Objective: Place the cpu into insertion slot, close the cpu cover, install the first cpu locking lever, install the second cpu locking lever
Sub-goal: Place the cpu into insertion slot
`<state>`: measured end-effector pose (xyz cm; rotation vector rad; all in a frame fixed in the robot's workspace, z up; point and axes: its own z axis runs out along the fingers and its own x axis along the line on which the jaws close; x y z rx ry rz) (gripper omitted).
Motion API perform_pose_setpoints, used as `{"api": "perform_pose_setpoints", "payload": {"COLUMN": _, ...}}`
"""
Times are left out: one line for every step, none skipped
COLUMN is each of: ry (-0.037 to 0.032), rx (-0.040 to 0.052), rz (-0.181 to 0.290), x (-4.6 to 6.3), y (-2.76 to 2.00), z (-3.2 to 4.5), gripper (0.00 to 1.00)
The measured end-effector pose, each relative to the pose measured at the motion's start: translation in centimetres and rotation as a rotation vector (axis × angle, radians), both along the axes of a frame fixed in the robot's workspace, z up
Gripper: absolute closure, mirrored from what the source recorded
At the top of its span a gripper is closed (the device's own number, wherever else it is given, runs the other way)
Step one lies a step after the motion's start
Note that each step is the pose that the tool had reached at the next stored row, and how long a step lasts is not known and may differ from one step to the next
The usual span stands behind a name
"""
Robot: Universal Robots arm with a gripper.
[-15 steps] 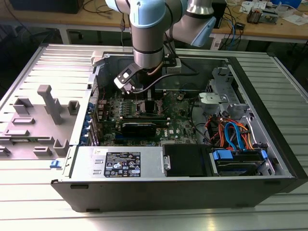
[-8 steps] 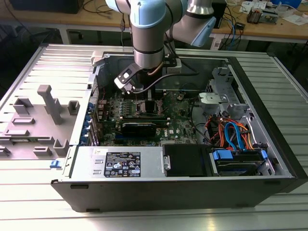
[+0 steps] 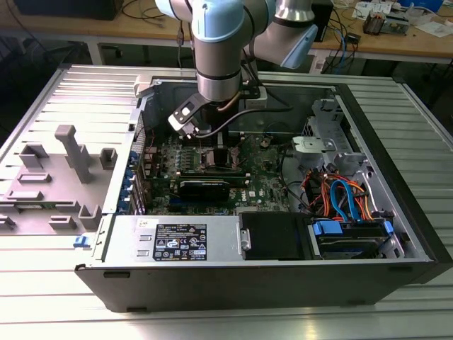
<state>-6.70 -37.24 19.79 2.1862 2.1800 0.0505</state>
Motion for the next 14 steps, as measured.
{"api": "perform_pose_setpoints", "payload": {"ry": 0.0000, "rx": 0.0001, "rz": 0.000, "x": 0.00, "y": 0.00, "z": 0.00, "gripper": 0.45}}
{"api": "perform_pose_setpoints", "payload": {"ry": 0.0000, "rx": 0.0001, "rz": 0.000, "x": 0.00, "y": 0.00, "z": 0.00, "gripper": 0.45}}
{"api": "perform_pose_setpoints", "payload": {"ry": 0.0000, "rx": 0.0001, "rz": 0.000, "x": 0.00, "y": 0.00, "z": 0.00, "gripper": 0.45}}
{"api": "perform_pose_setpoints", "payload": {"ry": 0.0000, "rx": 0.0001, "rz": 0.000, "x": 0.00, "y": 0.00, "z": -0.01, "gripper": 0.45}}
{"api": "perform_pose_setpoints", "payload": {"ry": 0.0000, "rx": 0.0001, "rz": 0.000, "x": 0.00, "y": 0.00, "z": -0.01, "gripper": 0.45}}
{"api": "perform_pose_setpoints", "payload": {"ry": 0.0000, "rx": 0.0001, "rz": 0.000, "x": 0.00, "y": 0.00, "z": -0.01, "gripper": 0.45}}
{"api": "perform_pose_setpoints", "payload": {"ry": 0.0000, "rx": 0.0004, "rz": 0.000, "x": 0.00, "y": 0.01, "z": -0.02, "gripper": 0.45}}
{"api": "perform_pose_setpoints", "payload": {"ry": -0.0004, "rx": 0.0011, "rz": 0.000, "x": 0.01, "y": 0.01, "z": -0.05, "gripper": 0.44}}
{"api": "perform_pose_setpoints", "payload": {"ry": -0.0004, "rx": 0.0008, "rz": 0.000, "x": 0.01, "y": 0.01, "z": -0.05, "gripper": 0.44}}
{"api": "perform_pose_setpoints", "payload": {"ry": -0.0001, "rx": 0.0003, "rz": 0.000, "x": 0.00, "y": 0.01, "z": -0.03, "gripper": 0.38}}
{"api": "perform_pose_setpoints", "payload": {"ry": -0.0002, "rx": 0.0003, "rz": 0.000, "x": 0.00, "y": 0.00, "z": -0.03, "gripper": 0.38}}
{"api": "perform_pose_setpoints", "payload": {"ry": -0.0001, "rx": 0.0002, "rz": 0.000, "x": 0.00, "y": 0.00, "z": -0.03, "gripper": 0.38}}
{"api": "perform_pose_setpoints", "payload": {"ry": 0.0000, "rx": 0.0001, "rz": 0.000, "x": 0.00, "y": 0.00, "z": -0.02, "gripper": 0.38}}
{"api": "perform_pose_setpoints", "payload": {"ry": 0.0000, "rx": 0.0000, "rz": 0.000, "x": 0.00, "y": 0.00, "z": -0.03, "gripper": 0.38}}
